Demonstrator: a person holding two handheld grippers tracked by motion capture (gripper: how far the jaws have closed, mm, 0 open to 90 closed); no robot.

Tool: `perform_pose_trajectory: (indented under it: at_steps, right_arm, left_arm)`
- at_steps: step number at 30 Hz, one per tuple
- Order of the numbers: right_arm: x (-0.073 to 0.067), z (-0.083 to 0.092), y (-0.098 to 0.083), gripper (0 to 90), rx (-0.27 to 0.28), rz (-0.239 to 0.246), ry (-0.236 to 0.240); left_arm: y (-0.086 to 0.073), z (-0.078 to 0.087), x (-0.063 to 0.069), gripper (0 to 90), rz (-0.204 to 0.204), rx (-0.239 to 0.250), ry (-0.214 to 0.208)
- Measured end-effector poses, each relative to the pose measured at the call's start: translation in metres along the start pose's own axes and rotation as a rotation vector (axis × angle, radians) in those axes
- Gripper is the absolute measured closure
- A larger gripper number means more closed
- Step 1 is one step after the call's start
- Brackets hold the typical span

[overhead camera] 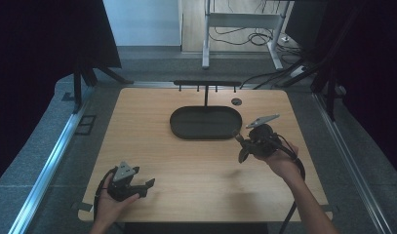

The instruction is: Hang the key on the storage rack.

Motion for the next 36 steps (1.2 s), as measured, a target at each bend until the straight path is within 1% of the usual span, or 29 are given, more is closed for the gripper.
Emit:
perform_pose_trajectory:
  at_steps: [14, 19, 22, 27, 36]
  right_arm:
    - [0.013, 0.001, 0.009, 81.0, 0.046, -0.058, -0.037]
    - [0.017, 0.001, 0.012, 81.0, 0.052, -0.064, -0.044]
    - [0.020, 0.002, 0.015, 81.1, 0.065, -0.064, -0.059]
    - [0.023, 0.002, 0.021, 81.0, 0.077, -0.072, -0.067]
    - [0.031, 0.002, 0.031, 81.0, 0.099, -0.105, -0.081]
  left_arm:
    - [0.000, 0.000, 0.000, 23.1, 0.001, 0.001, 0.001]
    - [0.000, 0.000, 0.000, 23.1, -0.001, -0.001, 0.000]
    - [0.000, 0.000, 0.000, 23.1, 0.000, 0.000, -0.001]
    - [0.000, 0.000, 0.000, 22.9, 0.000, -0.001, -0.001]
    - [0.000, 0.000, 0.000, 22.9, -0.001, -0.002, -0.002]
Point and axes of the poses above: each handheld gripper's, and its own axes: z roughly backward along the jaws, y roughly out of its top, x roughly to its right, the point moved 9 cm from there along -z, roughly forward along the jaws, and after that the axes turned 11 degrees about -y, right-handed, at the moved point
